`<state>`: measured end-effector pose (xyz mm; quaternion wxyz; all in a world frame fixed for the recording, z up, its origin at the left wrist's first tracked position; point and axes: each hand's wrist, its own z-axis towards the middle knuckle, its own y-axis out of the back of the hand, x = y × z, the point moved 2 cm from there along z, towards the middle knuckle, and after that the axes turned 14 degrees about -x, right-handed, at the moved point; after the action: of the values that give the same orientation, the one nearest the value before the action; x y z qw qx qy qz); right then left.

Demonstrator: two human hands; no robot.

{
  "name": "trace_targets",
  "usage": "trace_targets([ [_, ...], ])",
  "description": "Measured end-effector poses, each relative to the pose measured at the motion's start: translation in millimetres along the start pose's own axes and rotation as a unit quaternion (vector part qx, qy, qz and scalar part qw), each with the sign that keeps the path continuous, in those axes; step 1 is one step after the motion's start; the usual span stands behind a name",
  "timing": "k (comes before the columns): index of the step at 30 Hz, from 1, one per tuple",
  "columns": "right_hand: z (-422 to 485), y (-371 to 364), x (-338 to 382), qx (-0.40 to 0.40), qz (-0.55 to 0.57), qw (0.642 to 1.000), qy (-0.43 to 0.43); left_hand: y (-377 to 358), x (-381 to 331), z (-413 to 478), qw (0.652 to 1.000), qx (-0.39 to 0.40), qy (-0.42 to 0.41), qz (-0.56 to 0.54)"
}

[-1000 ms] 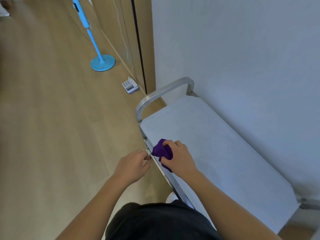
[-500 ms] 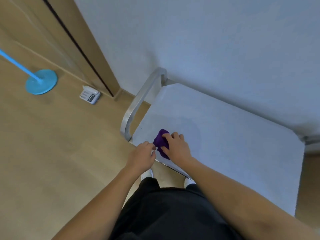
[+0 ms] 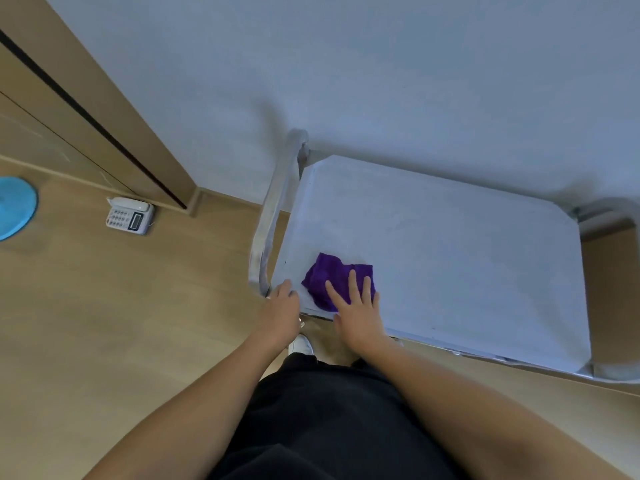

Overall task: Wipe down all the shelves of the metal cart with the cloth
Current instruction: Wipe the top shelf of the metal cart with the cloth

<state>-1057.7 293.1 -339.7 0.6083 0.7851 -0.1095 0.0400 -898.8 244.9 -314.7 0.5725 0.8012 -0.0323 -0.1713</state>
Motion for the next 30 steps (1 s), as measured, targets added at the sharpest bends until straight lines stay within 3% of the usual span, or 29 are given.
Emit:
trace_targets([
  [6, 15, -1, 29, 0.019, -0.018, 0.996, 0.085, -4, 13, -6, 0.999, -0.003, -0.027, -0.022],
  [11, 24, 4, 6, 0.023, -0.014, 0.999, 0.034, -4, 19, -7, 0.998, -0.011, -0.045, -0.047],
  [17, 25, 14, 21, -0.1, 0.057, 0.991, -0.064, -9, 19, -9, 0.999, -0.006, -0.038, -0.036],
  [21, 41, 4, 55, -0.053, 0.032, 0.995, -0.073, -15, 23, -8, 0.998, -0.006, -0.056, -0.037],
  [23, 41, -7, 61, -0.046, -0.002, 0.999, -0.029, -17, 26, -8, 0.997, -0.004, -0.057, -0.05],
  [27, 39, -23, 50, -0.071, -0.055, 0.986, 0.138, -22, 28, -14, 0.997, -0.014, -0.053, -0.061],
  [30, 62, -18, 37, -0.075, -0.032, 0.991, 0.102, -30, 32, -22, 0.998, -0.006, -0.057, -0.037],
])
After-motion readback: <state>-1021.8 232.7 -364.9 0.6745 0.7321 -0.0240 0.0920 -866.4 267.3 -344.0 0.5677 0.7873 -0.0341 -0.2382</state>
